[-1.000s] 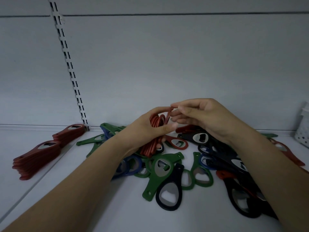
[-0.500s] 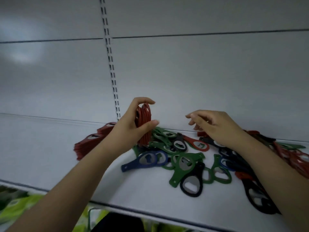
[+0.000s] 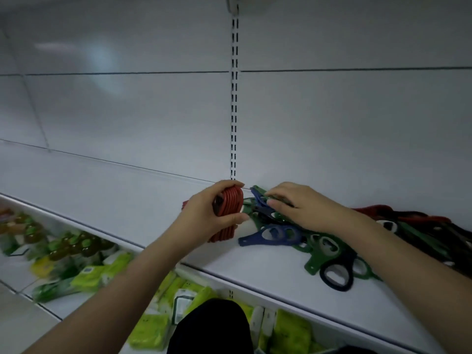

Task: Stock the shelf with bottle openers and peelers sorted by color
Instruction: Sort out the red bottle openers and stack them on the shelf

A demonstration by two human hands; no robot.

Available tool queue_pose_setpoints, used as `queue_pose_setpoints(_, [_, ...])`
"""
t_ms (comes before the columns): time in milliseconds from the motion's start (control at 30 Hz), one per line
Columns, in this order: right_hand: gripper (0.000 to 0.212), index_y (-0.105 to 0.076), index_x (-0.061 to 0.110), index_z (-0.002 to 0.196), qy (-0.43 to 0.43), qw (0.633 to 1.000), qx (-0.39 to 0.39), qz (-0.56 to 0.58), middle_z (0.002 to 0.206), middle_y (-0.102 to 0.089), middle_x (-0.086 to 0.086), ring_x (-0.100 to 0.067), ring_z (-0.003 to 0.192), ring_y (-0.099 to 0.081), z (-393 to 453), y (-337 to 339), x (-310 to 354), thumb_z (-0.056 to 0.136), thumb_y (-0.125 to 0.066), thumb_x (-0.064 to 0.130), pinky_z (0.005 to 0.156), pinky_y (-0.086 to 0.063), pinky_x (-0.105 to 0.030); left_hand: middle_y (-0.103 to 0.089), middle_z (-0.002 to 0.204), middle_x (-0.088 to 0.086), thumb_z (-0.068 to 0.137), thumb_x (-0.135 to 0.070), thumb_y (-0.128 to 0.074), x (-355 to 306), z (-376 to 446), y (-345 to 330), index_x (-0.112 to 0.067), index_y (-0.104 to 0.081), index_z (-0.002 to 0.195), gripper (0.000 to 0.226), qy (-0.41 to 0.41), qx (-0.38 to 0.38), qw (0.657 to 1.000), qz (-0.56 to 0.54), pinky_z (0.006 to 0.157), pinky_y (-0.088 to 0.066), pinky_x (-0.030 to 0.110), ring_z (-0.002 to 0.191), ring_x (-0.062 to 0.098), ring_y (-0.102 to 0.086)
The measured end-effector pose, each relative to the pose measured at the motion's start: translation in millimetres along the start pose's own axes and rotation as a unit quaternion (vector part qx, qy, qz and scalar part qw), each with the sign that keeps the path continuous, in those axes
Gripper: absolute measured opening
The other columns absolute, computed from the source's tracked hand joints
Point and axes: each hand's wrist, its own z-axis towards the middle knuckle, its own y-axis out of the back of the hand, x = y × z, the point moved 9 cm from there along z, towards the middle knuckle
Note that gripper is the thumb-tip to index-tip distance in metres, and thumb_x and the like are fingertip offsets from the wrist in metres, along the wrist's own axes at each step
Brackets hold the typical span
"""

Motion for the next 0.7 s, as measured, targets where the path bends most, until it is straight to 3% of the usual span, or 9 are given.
queue_pose_setpoints(100, [0.035, -0.061, 0.024, 0.121, 0.024, 0.999, 0.027, 0.008, 0.114, -0.059, 0.004, -0.011, 0.103, -0.055, 25, -22, 28, 0.102, -0.042, 0.046, 0.095, -0.047, -0.035, -0.07, 0.106, -0.004, 0.071, -0.041, -0.083, 5, -5, 35, -0.034, -0.059, 0.122, 0.056, 0.045, 0.03, 0.997, 0.06, 0.076, -0.062, 0.032, 0.08, 0.009, -0.074])
queue_pose_setpoints(200, [0.045, -0.053, 0.028, 0.136, 0.057, 0.997, 0.044, 0.007, 0.134, -0.054, 0.009, -0.011, 0.122, -0.051, 48, -47, 54, 0.1, -0.042, 0.053, 0.105, -0.042, -0.033, -0.064, 0.102, -0.009, 0.074, -0.042, -0.084, 12, -7, 72, -0.029, -0.055, 0.121, 0.057, 0.09, 0.034, 0.972, 0.213, 0.066, -0.055, 0.015, 0.079, 0.005, -0.067])
queue_pose_setpoints(233, [0.049, -0.049, 0.028, 0.141, 0.062, 0.997, 0.045, 0.008, 0.142, -0.049, 0.009, -0.011, 0.129, -0.047, 54, -54, 61, 0.1, -0.042, 0.053, 0.11, -0.037, -0.032, -0.063, 0.098, -0.011, 0.073, -0.043, -0.084, 20, -8, 82, -0.027, -0.053, 0.118, 0.057, 0.125, 0.035, 0.963, 0.237, 0.061, -0.054, 0.014, 0.076, 0.003, -0.066])
queue_pose_setpoints(300, [0.054, -0.041, 0.026, 0.148, 0.068, 0.997, 0.042, 0.008, 0.153, -0.039, 0.007, -0.012, 0.139, -0.038, 58, -67, 70, 0.101, -0.042, 0.052, 0.117, -0.028, -0.029, -0.069, 0.091, -0.005, 0.074, -0.036, -0.085, 41, -13, 92, -0.017, -0.053, 0.111, 0.052, 0.206, 0.06, 0.952, 0.219, 0.065, -0.061, 0.029, 0.068, 0.009, -0.072])
queue_pose_setpoints(367, [0.056, -0.038, 0.023, 0.15, 0.075, 0.996, 0.05, 0.008, 0.157, -0.035, 0.004, -0.012, 0.142, -0.034, 57, -80, 74, 0.101, -0.041, 0.05, 0.118, -0.023, -0.025, -0.073, 0.092, 0.003, 0.074, -0.034, -0.086, 53, -19, 93, -0.011, -0.059, 0.111, 0.051, 0.248, 0.093, 0.938, 0.225, 0.072, -0.062, 0.04, 0.074, 0.017, -0.074])
queue_pose_setpoints(500, [0.056, -0.038, 0.02, 0.15, 0.052, 0.997, 0.055, 0.034, 0.154, -0.039, -0.001, -0.013, 0.14, -0.035, 52, -82, 64, 0.102, -0.041, 0.048, 0.112, -0.021, -0.018, -0.065, 0.111, 0.003, 0.073, -0.053, -0.081, 61, -24, 83, -0.015, -0.064, 0.119, 0.062, 0.24, 0.162, 0.873, 0.391, 0.073, -0.047, 0.027, 0.093, 0.019, -0.059])
queue_pose_setpoints(600, [0.061, -0.036, 0.02, 0.152, 0.042, 0.997, 0.062, 0.031, 0.158, -0.033, 0.002, -0.011, 0.144, -0.03, 51, -83, 55, 0.1, -0.039, 0.053, 0.112, -0.016, -0.016, -0.064, 0.093, 0.003, 0.069, -0.057, -0.081, 66, -19, 73, -0.011, -0.064, 0.097, 0.056, 0.242, 0.186, 0.851, 0.428, 0.067, -0.045, 0.029, 0.079, 0.018, -0.057])
queue_pose_setpoints(667, [0.063, -0.033, 0.022, 0.153, 0.035, 0.996, 0.067, 0.036, 0.161, -0.028, 0.005, -0.01, 0.146, -0.026, 51, -85, 53, 0.099, -0.04, 0.054, 0.115, -0.014, -0.018, -0.053, 0.073, 0.0, 0.069, -0.053, -0.083, 66, -11, 70, -0.013, -0.052, 0.076, 0.051, 0.243, 0.18, 0.843, 0.445, 0.062, -0.04, 0.028, 0.064, 0.014, -0.048])
queue_pose_setpoints(700, [0.063, -0.033, 0.023, 0.154, 0.033, 0.996, 0.071, 0.036, 0.161, -0.026, 0.005, -0.01, 0.147, -0.024, 52, -86, 52, 0.1, -0.041, 0.054, 0.115, -0.013, -0.018, -0.051, 0.071, -0.001, 0.07, -0.052, -0.083, 64, -8, 68, -0.012, -0.051, 0.075, 0.052, 0.244, 0.186, 0.836, 0.454, 0.063, -0.039, 0.028, 0.065, 0.016, -0.048])
